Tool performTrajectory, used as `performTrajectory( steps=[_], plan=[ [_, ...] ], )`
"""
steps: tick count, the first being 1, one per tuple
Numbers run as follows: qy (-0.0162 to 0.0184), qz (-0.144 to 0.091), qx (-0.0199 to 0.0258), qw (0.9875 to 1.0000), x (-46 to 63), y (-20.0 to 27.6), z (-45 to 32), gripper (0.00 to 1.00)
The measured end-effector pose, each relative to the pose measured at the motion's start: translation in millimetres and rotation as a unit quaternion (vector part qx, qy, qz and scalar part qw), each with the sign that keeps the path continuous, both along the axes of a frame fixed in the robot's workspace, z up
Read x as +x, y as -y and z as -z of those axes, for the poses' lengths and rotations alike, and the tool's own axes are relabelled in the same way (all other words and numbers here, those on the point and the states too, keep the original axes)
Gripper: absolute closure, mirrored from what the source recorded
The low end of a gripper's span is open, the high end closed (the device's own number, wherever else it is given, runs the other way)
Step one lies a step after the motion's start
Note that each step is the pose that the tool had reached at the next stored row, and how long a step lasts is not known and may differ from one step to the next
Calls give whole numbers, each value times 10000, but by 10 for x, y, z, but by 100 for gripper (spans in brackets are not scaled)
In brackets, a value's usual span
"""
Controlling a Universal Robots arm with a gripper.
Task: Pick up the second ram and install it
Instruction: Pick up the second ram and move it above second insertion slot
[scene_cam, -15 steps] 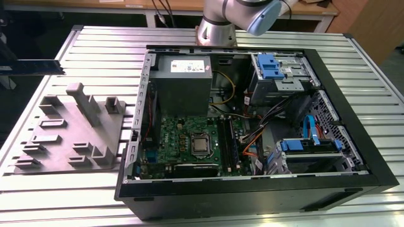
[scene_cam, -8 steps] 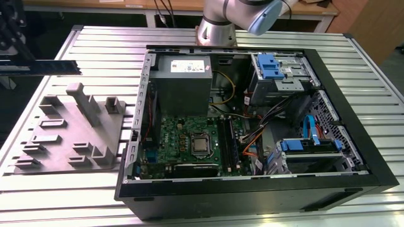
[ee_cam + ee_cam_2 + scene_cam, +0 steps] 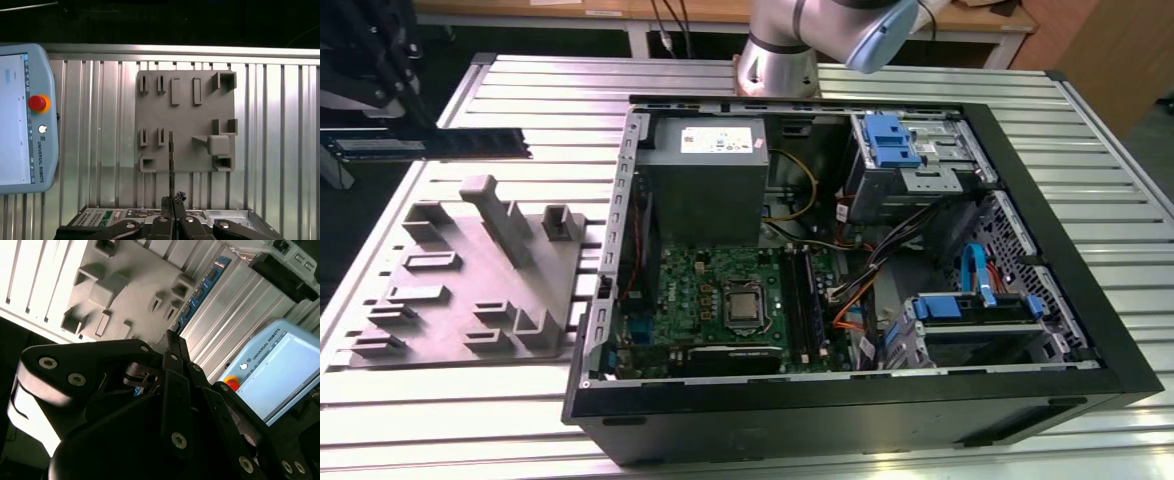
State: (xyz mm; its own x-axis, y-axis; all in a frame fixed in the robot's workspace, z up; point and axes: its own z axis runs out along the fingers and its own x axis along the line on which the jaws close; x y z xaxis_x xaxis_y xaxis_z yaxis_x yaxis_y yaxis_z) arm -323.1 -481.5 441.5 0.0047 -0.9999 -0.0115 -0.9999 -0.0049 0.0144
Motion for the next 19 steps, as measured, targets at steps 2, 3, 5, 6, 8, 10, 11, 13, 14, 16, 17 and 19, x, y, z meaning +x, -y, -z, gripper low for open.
performTrajectory(
  steps=[2,3,5,6,8,10,11,13,14,16,17,19],
  plan=[
    [0,0,0,10000,36,0,1,89],
    [0,0,0,10000,49,0,2,89],
    [0,0,0,10000,80,0,3,89],
    [0,0,0,10000,95,0,4,89],
    [-1,0,-1,10000,131,0,4,89],
    [-1,0,-1,10000,178,0,6,89],
    [0,0,0,10000,204,0,7,89],
    [-1,0,0,10000,261,0,8,89],
    [0,0,0,10000,293,0,8,89],
    [-1,0,-1,10000,362,0,9,89],
    [0,0,0,10000,396,0,10,89],
    [0,0,0,10000,466,0,12,89]
  ],
)
